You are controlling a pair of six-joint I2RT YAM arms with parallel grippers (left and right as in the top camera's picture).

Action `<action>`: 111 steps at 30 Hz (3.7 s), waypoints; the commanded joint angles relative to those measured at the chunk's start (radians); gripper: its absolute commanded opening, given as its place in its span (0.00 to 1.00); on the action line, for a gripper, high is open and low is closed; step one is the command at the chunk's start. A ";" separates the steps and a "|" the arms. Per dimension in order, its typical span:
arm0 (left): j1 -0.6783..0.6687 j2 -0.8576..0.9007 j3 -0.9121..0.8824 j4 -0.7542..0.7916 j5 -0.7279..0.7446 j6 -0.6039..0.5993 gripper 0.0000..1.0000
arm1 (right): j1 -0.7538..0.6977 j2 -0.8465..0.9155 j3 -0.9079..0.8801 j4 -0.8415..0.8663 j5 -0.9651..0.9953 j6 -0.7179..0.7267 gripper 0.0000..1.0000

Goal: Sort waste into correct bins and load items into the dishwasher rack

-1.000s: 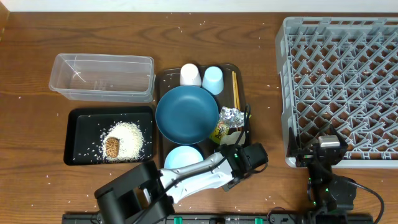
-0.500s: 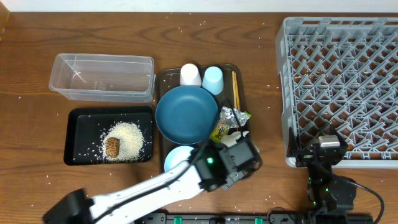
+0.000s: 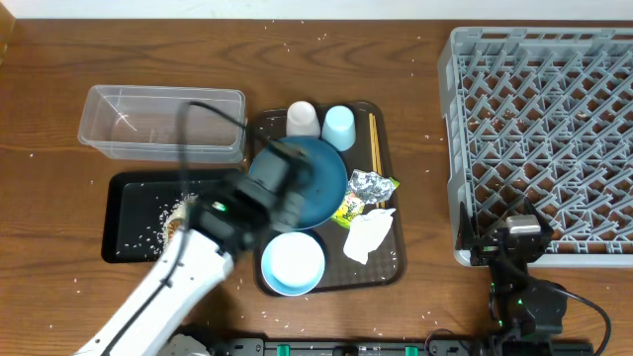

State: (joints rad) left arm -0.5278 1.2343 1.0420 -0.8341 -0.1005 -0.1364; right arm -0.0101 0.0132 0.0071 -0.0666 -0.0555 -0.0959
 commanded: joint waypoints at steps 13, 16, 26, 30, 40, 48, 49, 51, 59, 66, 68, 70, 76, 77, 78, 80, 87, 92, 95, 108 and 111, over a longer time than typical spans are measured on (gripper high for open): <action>0.513 0.051 -0.004 -0.108 -0.015 -0.374 0.19 | -0.009 0.000 -0.002 -0.004 -0.001 -0.006 0.99; 0.544 0.053 -0.024 -0.117 -0.015 -0.489 0.19 | -0.009 0.000 -0.002 -0.004 -0.001 -0.006 0.99; 0.551 0.053 -0.182 -0.020 -0.016 -0.829 0.19 | -0.009 0.000 -0.002 -0.004 -0.001 -0.006 0.99; 0.551 0.053 -0.235 0.027 -0.016 -0.925 0.19 | -0.009 0.000 -0.002 -0.004 -0.001 -0.006 0.99; 0.551 0.053 -0.259 0.090 -0.016 -0.928 0.20 | -0.009 0.000 -0.002 -0.004 -0.001 -0.006 0.99; 0.551 0.053 -0.259 0.105 -0.016 -0.928 0.40 | -0.009 0.000 -0.002 -0.004 -0.001 -0.006 0.99; 0.551 0.053 -0.259 0.105 -0.016 -0.928 0.40 | -0.009 0.000 -0.002 -0.004 -0.001 -0.006 0.99; 0.551 0.053 -0.259 0.104 -0.016 -0.927 0.40 | -0.009 0.000 -0.002 -0.004 -0.001 -0.006 0.99; 0.551 0.040 -0.259 0.076 0.052 -0.854 0.40 | -0.009 0.000 -0.002 -0.004 -0.001 -0.006 0.99; 0.551 -0.087 -0.258 0.008 0.221 -0.818 0.39 | -0.009 0.000 -0.002 -0.004 -0.001 -0.006 0.99; 0.551 -0.143 -0.258 0.000 0.268 -0.809 0.39 | -0.009 0.000 -0.002 -0.004 -0.001 -0.006 0.99; 0.551 -0.211 -0.258 0.000 0.319 -0.761 0.40 | -0.009 0.000 -0.002 -0.004 -0.001 -0.006 0.99; 0.551 -0.426 -0.258 -0.104 0.356 -0.660 0.42 | -0.009 0.000 -0.002 -0.004 -0.001 -0.006 0.99; 0.551 -0.451 -0.258 -0.126 0.345 -0.660 0.42 | -0.009 0.000 -0.002 -0.004 -0.001 -0.006 0.99; 0.551 -0.487 -0.258 -0.156 0.322 -0.661 0.42 | -0.009 0.000 -0.002 -0.004 -0.001 -0.006 0.99; 0.551 -0.550 -0.258 -0.212 0.256 -0.660 0.43 | -0.009 0.000 -0.002 -0.004 -0.001 -0.006 0.99; 0.551 -0.664 -0.258 -0.311 0.077 -0.661 0.65 | -0.009 0.000 -0.002 -0.004 -0.001 -0.006 0.99; 0.551 -0.665 -0.259 -0.307 0.011 -0.661 0.98 | -0.009 0.000 -0.002 -0.004 -0.001 -0.006 0.99; 0.551 -0.664 -0.259 -0.271 -0.021 -0.661 0.98 | -0.009 0.000 -0.002 -0.004 -0.001 -0.006 0.99; 0.551 -0.661 -0.259 -0.133 -0.267 -0.672 0.98 | -0.009 0.000 -0.002 -0.004 -0.001 -0.006 0.99; 0.551 -0.661 -0.259 -0.137 -0.267 -0.672 0.98 | -0.009 0.000 -0.002 -0.004 -0.001 -0.006 0.99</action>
State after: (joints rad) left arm 0.0189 0.5716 0.7837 -0.9684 -0.3279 -0.8104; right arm -0.0101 0.0132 0.0071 -0.0666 -0.0555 -0.0963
